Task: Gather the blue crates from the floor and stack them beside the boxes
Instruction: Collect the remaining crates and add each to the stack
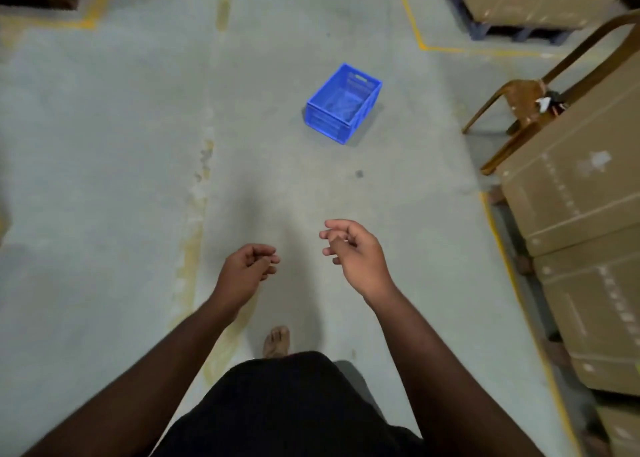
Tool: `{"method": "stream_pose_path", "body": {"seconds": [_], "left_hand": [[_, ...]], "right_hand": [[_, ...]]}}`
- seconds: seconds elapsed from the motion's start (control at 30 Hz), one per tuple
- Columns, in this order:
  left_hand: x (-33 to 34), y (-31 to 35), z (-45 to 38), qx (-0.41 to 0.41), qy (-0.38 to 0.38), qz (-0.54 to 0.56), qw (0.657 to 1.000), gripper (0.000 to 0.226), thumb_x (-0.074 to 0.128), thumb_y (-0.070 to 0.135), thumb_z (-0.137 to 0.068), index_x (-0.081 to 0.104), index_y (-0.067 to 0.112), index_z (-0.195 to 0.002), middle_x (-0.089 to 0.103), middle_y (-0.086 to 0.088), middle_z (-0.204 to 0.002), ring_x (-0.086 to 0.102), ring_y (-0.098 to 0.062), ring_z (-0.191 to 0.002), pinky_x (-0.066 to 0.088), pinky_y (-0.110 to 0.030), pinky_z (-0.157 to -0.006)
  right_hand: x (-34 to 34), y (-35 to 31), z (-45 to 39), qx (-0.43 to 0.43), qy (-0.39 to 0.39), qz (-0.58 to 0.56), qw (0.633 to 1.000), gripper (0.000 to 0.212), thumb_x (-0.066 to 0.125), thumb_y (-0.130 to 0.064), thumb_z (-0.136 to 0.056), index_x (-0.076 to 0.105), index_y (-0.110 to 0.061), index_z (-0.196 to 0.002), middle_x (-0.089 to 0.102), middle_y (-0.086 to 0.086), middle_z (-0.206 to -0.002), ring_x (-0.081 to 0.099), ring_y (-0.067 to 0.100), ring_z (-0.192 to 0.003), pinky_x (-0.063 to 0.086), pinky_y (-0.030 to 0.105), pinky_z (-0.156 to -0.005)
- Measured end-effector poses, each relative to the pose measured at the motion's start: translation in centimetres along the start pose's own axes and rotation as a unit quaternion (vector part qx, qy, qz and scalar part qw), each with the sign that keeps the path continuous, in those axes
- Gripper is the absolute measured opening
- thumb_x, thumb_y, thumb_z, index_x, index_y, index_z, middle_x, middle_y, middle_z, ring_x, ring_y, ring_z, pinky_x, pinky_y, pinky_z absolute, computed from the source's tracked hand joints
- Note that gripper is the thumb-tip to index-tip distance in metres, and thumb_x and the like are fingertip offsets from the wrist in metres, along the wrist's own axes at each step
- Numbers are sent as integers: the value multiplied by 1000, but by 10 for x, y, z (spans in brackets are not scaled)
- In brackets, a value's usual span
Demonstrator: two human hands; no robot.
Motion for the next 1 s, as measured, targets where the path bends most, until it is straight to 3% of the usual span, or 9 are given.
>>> {"method": "stream_pose_path", "body": {"seconds": [0.3,0.53,0.67,0.87,1.0], "left_hand": [[162,128,-209,3,-32,-8,999,20,52,-2,-97,66,6,-109,74,-9,-96,65,-20,-81,50,-30,-77],[270,230,-371,-6,48,67,997,21,54,4,-98,65,7,-116,74,-11,-106,68,-23,-88,51,-37,-88],[311,280,-438,-30,72,89,993,23,53,3,-98,64,3,-118,73,-13,-105,66,-24,-88,51,-36,-85],[340,328,-583,-59,137,152,977,23,56,6,-99,64,3,-120,72,-12,-106,66,-26,-91,50,-34,-83],[345,334,-704,-104,183,179,961,21,58,8,-97,65,5,-116,75,-15,-110,67,-23,-86,51,-30,-78]], "right_hand": [[-156,0,-215,49,71,-44,995,27,54,-5,-101,69,-27,-105,78,2,-103,69,16,-79,51,32,-73],[-251,-57,-424,25,-25,-30,999,19,67,-13,-97,70,-17,-116,77,11,-107,70,11,-75,51,22,-73],[-293,-98,-525,24,-56,-6,998,21,63,-9,-97,69,-13,-117,77,11,-105,70,12,-78,51,16,-69],[-310,-133,-716,51,-124,63,989,22,59,-13,-99,68,-29,-111,77,2,-110,72,12,-82,53,32,-76],[-302,-142,-853,66,-145,97,982,18,62,-19,-98,69,-27,-112,77,1,-107,72,11,-81,54,33,-77]]}}
Point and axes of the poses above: each hand's wrist, its own z-axis away from the middle knuckle, its own x-axis out of the palm, y = z × x, the point moved 9 cm from there along -z, towards the middle knuckle
